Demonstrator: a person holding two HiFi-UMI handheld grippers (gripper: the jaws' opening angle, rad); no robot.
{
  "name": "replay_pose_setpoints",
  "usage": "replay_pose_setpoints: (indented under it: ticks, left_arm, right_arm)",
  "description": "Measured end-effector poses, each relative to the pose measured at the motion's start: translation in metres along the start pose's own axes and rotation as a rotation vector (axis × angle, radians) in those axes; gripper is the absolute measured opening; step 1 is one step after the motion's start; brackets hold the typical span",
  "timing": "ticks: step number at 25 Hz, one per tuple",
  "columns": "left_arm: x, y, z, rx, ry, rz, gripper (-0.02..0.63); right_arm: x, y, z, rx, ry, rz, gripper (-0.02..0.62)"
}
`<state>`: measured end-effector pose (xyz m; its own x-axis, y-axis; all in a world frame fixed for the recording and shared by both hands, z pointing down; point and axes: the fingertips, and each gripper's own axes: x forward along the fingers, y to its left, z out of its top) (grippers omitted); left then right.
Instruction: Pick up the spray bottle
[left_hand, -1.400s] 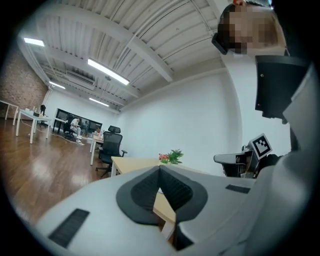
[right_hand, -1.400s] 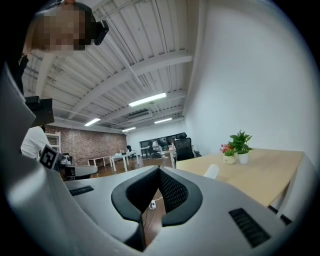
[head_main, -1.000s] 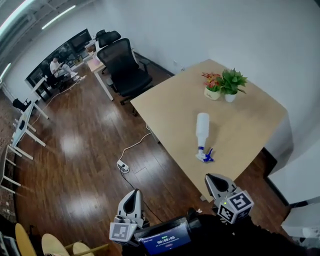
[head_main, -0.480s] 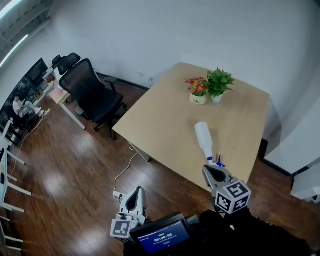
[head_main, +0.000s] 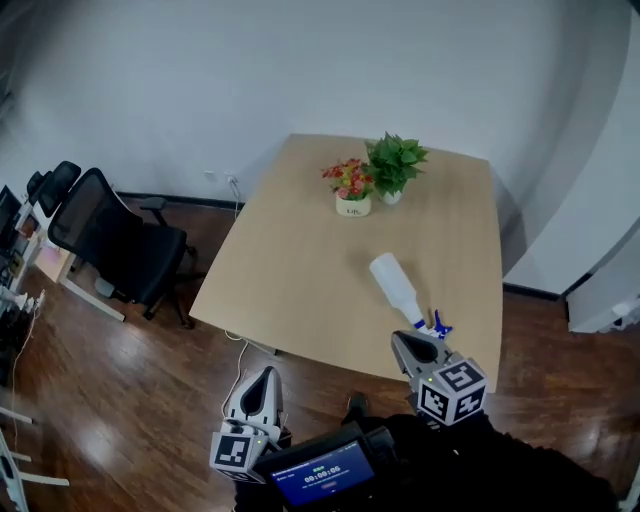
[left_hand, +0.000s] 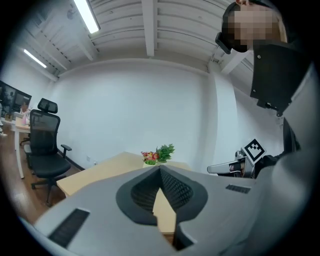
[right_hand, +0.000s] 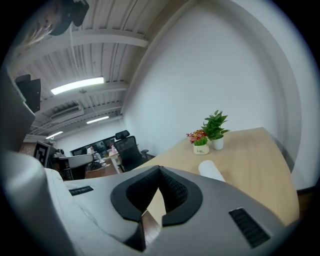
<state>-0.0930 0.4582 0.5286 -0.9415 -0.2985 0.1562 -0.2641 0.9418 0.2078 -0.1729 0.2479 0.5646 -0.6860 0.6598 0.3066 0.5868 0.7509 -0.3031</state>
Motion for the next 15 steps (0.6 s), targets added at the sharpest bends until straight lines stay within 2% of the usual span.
replay_pose_setpoints:
  ticks: [4,8,10,12,15]
  left_arm:
    - [0.056,0.036,0.009,0.054,0.021,-0.079,0.0]
    - [0.115,0.044,0.023,0.205,0.063,-0.238,0.0]
    - [0.15,0.052,0.033,0.231,0.072,-0.296,0.0]
    - [0.18,0.052,0.04,0.262,0.085,-0.385,0.0]
    - [0.223,0.043,0.039,0.409,0.134,-0.561,0.0]
  right_arm:
    - [0.044,-0.027,0.0,0.058,-0.032,-0.081,0.002]
    - [0.077,-0.042,0.002,0.094,-0.04,-0.122,0.002]
    - [0.092,-0.051,0.009,0.115,-0.054,-0.16,0.002]
    - [0.1,-0.057,0.014,0.144,-0.074,-0.216,0.002]
    - [0.109,-0.067,0.021,0.167,-0.105,-0.307,0.002]
